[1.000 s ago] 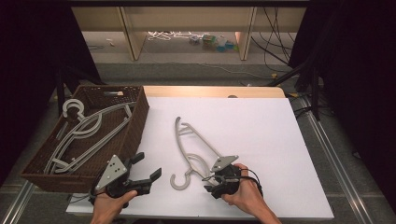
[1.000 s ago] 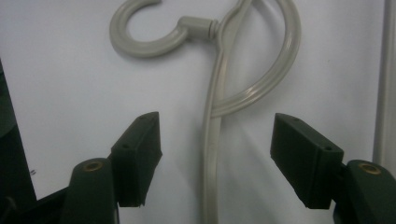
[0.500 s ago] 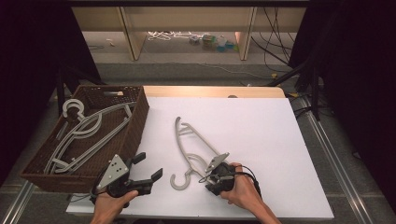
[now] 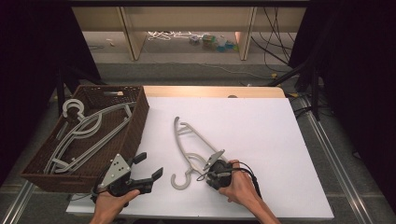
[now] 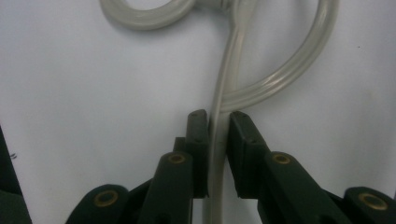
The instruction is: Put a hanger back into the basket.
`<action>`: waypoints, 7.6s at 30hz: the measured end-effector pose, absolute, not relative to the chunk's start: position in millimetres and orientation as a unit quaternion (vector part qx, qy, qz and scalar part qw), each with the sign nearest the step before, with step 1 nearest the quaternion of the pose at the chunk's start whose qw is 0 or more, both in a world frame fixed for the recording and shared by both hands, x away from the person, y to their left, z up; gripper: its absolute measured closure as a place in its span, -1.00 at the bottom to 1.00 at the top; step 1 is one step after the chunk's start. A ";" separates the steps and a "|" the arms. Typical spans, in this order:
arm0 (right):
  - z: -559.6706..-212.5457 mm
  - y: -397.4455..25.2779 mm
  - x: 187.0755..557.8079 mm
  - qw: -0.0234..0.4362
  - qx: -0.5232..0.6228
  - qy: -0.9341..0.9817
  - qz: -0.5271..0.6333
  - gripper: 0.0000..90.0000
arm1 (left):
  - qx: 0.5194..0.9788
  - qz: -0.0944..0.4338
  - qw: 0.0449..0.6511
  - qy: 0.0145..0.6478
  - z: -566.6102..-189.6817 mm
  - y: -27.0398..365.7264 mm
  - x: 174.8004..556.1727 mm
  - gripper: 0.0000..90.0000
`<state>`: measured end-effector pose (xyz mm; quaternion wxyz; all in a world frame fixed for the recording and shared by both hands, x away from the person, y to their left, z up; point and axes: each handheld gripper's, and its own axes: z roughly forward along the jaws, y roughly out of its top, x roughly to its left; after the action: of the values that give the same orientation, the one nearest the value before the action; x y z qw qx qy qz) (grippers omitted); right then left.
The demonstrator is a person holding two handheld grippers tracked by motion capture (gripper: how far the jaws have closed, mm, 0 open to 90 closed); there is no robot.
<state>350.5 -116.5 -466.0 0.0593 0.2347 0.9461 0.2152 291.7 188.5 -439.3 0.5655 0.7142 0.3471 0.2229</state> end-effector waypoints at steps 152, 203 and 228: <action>-424.2 -221.1 294.7 0.238 0.307 0.754 0.529 -0.63 | 0.721 0.076 0.577 0.376 -299.0 279.9 338.3 0.76; -429.1 -218.4 297.4 0.228 0.301 0.763 0.525 -0.63 | 0.752 0.191 0.446 0.447 -343.0 420.8 394.7 0.76; -428.5 -219.7 297.6 0.226 0.303 0.769 0.516 -0.63 | 0.792 0.155 0.378 0.454 -382.1 403.2 417.0 0.76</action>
<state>297.6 -219.7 -428.5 0.2258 0.3034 0.7687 0.5158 417.0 403.2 -382.1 0.3784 0.7916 0.4542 0.1548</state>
